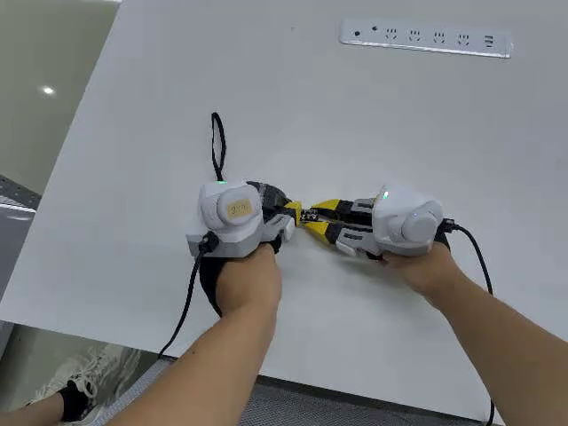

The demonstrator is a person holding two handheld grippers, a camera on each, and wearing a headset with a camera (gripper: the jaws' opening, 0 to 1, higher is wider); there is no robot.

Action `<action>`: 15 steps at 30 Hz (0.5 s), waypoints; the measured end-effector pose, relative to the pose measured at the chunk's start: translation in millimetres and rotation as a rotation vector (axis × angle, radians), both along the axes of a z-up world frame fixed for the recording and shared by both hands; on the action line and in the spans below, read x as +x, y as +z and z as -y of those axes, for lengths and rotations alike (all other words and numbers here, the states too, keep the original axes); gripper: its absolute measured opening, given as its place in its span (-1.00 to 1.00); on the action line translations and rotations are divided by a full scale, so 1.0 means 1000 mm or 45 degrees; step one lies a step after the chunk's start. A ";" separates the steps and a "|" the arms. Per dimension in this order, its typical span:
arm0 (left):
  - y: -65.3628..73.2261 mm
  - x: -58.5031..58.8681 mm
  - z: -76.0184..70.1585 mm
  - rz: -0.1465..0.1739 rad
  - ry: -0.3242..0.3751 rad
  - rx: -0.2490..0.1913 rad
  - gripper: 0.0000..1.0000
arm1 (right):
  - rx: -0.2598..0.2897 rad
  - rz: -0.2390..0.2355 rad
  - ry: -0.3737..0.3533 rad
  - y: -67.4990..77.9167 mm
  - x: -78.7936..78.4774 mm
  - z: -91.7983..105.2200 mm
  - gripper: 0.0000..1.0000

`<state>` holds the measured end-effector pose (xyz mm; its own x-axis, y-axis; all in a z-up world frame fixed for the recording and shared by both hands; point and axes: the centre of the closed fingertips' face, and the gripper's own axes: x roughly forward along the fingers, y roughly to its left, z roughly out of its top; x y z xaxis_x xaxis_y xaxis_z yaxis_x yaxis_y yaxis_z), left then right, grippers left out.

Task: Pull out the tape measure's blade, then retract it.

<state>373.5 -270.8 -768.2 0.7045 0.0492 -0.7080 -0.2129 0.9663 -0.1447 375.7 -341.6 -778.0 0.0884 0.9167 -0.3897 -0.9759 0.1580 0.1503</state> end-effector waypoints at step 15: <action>0.000 -0.001 0.000 -0.004 0.014 -0.021 0.32 | -0.011 0.026 0.069 0.001 -0.001 -0.014 -0.76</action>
